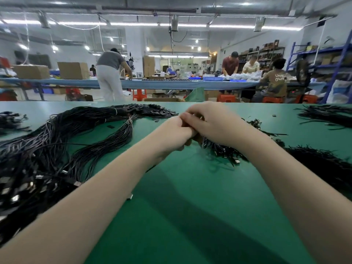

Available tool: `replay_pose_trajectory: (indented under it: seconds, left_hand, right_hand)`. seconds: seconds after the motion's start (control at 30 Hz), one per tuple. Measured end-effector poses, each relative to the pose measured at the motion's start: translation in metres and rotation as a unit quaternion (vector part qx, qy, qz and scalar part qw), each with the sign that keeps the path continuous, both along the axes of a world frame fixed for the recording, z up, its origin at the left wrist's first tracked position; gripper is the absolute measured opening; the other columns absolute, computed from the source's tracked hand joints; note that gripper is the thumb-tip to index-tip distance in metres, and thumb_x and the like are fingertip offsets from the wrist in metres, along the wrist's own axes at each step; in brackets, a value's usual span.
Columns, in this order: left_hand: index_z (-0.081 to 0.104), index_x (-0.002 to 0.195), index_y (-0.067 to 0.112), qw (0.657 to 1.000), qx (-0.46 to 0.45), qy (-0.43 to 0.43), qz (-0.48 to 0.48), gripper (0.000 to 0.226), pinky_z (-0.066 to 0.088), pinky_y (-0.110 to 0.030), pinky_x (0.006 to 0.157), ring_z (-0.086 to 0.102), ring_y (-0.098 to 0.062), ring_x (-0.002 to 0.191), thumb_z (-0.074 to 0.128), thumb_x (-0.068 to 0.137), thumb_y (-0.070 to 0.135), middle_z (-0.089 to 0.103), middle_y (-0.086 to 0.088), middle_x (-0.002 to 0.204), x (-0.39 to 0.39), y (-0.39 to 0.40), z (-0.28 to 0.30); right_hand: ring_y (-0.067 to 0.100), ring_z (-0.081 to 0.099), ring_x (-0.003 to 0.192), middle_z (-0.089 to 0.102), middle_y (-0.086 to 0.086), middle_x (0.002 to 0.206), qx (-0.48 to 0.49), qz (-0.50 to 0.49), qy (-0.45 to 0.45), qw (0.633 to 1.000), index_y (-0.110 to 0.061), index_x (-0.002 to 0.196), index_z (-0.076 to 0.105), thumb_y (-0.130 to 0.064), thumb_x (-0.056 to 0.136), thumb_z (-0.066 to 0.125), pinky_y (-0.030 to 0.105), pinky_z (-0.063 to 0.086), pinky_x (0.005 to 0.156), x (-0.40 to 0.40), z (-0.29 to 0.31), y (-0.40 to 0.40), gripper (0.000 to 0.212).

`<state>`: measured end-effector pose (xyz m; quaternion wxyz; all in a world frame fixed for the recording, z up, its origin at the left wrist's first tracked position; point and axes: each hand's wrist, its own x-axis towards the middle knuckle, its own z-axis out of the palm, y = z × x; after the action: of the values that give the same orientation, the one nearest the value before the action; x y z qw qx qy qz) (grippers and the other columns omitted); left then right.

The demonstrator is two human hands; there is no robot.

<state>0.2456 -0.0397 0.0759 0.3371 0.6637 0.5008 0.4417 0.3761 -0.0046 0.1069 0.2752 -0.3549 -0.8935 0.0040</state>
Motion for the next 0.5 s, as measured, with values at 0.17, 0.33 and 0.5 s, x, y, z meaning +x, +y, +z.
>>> replay_pose_trajectory:
  seconds: [0.17, 0.33, 0.5]
  left_hand:
    - [0.054, 0.095, 0.013, 0.999, -0.019, 0.04, -0.019, 0.004, 0.034, -0.018, 0.051, 0.044, -0.006, 0.056, 0.052, 0.096, 0.01, 0.062, 0.006, 0.068, -0.027, -0.006, 0.002]
    - [0.055, 0.102, 0.014, 0.996, -0.047, 0.063, -0.045, 0.008, 0.041, -0.019, 0.054, 0.05, -0.006, 0.06, 0.058, 0.095, 0.017, 0.07, 0.003, 0.08, -0.048, -0.002, 0.008]
    - [0.069, 0.1, 0.017, 0.998, -0.056, 0.009, 0.001, 0.018, 0.048, -0.017, 0.052, 0.054, -0.005, 0.056, 0.067, 0.085, 0.026, 0.069, 0.005, 0.076, -0.081, 0.002, 0.011]
  right_hand:
    - [0.004, 0.038, 0.043, 0.054, -0.008, 0.055, -0.119, 0.022, -0.005, 0.993, -0.027, 0.08, 0.07, -0.063, 0.081, 0.053, 0.012, 0.028, 0.041, 0.015, -0.005, 0.003, 0.039]
    - [0.0, 0.044, 0.043, 0.057, -0.012, 0.052, -0.18, 0.041, 0.083, 0.979, -0.026, 0.071, 0.061, -0.044, 0.091, 0.054, 0.011, 0.038, 0.043, 0.026, -0.012, 0.009, 0.027]
    - [0.006, 0.039, 0.046, 0.048, -0.009, 0.053, -0.189, -0.05, 0.297, 0.935, -0.016, 0.076, 0.064, -0.039, 0.092, 0.056, 0.019, 0.036, 0.046, 0.064, -0.002, 0.029, 0.029]
